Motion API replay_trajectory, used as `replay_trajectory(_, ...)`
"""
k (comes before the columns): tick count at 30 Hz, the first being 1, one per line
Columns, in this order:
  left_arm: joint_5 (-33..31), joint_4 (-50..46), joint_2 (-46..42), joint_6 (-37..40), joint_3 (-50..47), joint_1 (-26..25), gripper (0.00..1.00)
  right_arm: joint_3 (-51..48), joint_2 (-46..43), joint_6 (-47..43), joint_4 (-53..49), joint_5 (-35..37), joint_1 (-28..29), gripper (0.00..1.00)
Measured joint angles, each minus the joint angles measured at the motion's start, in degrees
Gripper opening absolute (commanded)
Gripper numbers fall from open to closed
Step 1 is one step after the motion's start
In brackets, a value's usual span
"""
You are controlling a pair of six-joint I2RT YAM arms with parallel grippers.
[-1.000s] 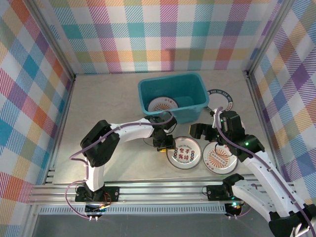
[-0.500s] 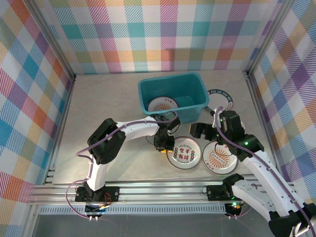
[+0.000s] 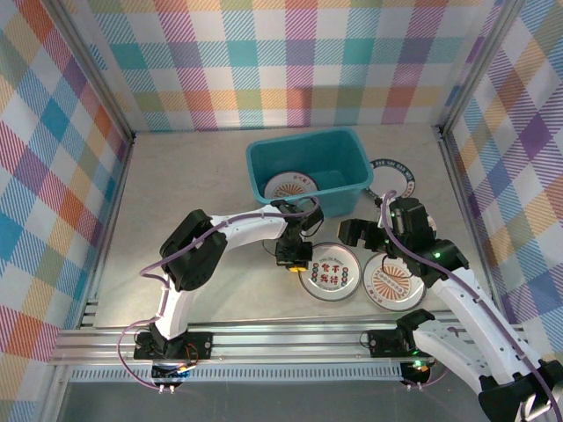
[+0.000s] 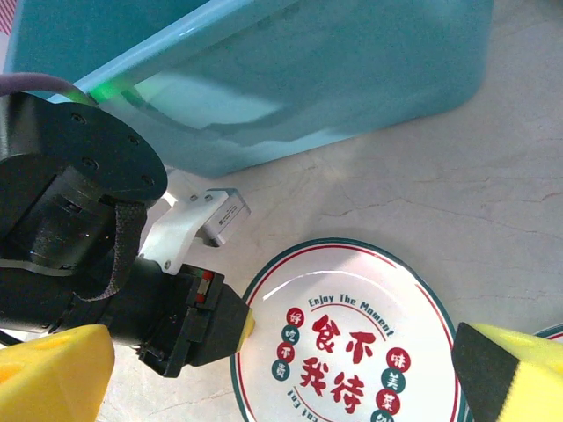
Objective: Place the plates into the plastic bin on the countertop
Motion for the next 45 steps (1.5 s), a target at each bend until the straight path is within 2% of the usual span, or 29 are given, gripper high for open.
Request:
replay_trajectory(6,-1.0,1.6,-1.6,-0.4,-1.7,-0.2,0.11,0.0,-0.3,0.0,0.0,0.1,0.0,0.99)
replay_trajectory(10,-3.3,4.7,-7.2,-2.1,-6.9,-0.3,0.10,0.0,-1.3,0.0,0.0,0.2,0.0,0.99)
replay_trajectory(15,-5.9,7.7,-15.0,-4.3,-12.1,-0.3,0.04,0.0,-1.7,0.0,-0.1,0.1,0.0,0.99)
replay_trajectory(22,-7.6,12.0,-19.3,-5.7,-15.8,-1.3,0.00,0.0,-2.2,0.0,-1.2,-0.9,0.0,0.99)
replay_trajectory(27,-8.8,13.4,-25.2,-6.1,-18.2,-1.8,0.00,-1.1,-2.1,-0.1,-1.3,-4.4,0.0,0.99)
replay_trajectory(32,-9.9,13.8,-30.6,-6.1,-19.2,-1.8,0.00,-6.3,-1.7,0.0,-0.6,-8.2,0.0,0.99)
replay_trajectory(38,-9.7,15.7,-33.3,-6.0,-21.5,-1.8,0.00,-10.7,-0.6,-0.1,2.7,-14.2,0.0,0.99)
replay_trajectory(45,-7.6,16.6,-35.6,-6.1,-24.3,-0.8,0.00,-11.3,2.5,-2.1,4.3,-17.0,0.0,0.98)
